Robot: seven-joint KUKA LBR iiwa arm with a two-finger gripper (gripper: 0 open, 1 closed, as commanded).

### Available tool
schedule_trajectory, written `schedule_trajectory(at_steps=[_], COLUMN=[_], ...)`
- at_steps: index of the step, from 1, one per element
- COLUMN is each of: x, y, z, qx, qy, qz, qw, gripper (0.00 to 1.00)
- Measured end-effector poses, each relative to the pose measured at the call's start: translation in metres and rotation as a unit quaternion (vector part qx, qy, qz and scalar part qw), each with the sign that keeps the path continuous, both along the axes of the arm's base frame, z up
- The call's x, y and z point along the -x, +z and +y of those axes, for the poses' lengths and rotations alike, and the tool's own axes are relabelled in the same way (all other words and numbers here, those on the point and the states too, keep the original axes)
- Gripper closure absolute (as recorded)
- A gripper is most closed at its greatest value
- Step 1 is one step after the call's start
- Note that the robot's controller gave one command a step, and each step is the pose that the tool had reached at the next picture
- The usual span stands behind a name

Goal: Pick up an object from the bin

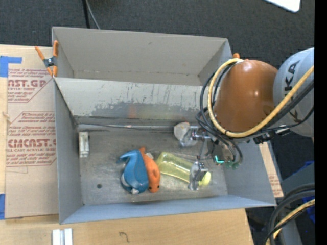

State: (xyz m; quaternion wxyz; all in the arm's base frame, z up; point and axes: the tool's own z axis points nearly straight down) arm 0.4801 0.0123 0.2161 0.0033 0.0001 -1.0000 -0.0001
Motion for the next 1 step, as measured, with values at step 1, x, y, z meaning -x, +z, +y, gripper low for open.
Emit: schedule_trajectory(at_steps=[1], x=[-0.0016], y=[0.0029], z=[0.0], qx=[0.0], qy=[0.0], qz=[-0.0036], qw=[1.0], gripper=[0.0])
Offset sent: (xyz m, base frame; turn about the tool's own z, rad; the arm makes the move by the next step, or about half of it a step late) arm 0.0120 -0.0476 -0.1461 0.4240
